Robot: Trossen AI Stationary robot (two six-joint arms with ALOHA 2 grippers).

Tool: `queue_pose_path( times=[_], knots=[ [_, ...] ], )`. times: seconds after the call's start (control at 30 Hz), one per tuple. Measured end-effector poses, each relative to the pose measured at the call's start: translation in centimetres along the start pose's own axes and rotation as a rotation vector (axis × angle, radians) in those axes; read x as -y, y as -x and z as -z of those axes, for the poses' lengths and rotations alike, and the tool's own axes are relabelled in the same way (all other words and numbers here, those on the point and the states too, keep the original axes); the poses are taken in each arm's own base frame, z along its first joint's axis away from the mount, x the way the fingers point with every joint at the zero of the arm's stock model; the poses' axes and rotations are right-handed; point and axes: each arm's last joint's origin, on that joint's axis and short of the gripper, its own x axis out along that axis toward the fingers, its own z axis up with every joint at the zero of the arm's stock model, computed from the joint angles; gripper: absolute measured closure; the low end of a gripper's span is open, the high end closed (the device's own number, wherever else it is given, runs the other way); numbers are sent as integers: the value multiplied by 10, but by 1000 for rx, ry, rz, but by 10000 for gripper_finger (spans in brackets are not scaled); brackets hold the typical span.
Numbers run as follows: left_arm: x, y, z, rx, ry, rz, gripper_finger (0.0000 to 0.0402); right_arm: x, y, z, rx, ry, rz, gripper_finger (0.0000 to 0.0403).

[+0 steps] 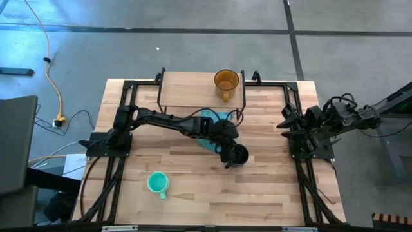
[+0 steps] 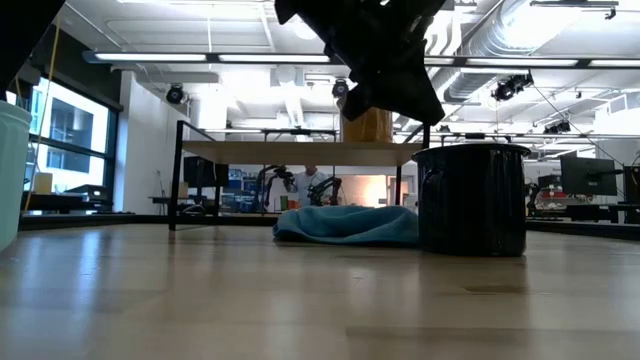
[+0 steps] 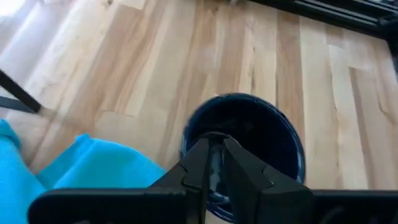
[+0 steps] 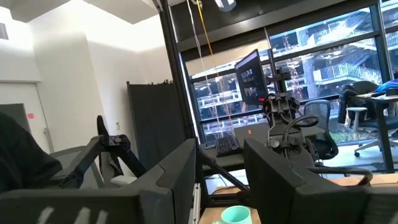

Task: Stack small to large cups/mugs on shelf
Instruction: Put the dark blue mug on the shelf

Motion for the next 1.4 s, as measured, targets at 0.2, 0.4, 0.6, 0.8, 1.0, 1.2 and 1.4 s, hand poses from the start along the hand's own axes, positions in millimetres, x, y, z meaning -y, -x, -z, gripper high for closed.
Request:
queue_pose_path(
  times=[0.2, 0.4, 0.6, 0.8, 1.0, 1.2, 1.4],
  knots=[
    [0, 0, -3, 39, 28, -17, 364, 0, 0, 0, -1, 0, 0, 274],
    [-1, 0, -2, 23, 102, -23, 364, 0, 0, 1, -7, -7, 2, 274],
    [-1, 0, 3, -34, 91, 8, 333, 0, 0, 1, -7, 1, 1, 274],
    [-2, 1, 3, -24, 79, -44, 223, 0, 0, 1, -7, 3, 1, 274],
    [-3, 1, 3, -18, 44, -70, 133, 0, -1, 1, -10, 2, 2, 274],
    [-3, -2, 4, -19, 29, -69, 118, 1, -6, 5, -34, 3, 7, 274],
    [-4, -10, 9, -43, 30, -76, 147, 2, -12, 9, -62, 1, 13, 274]
  ],
)
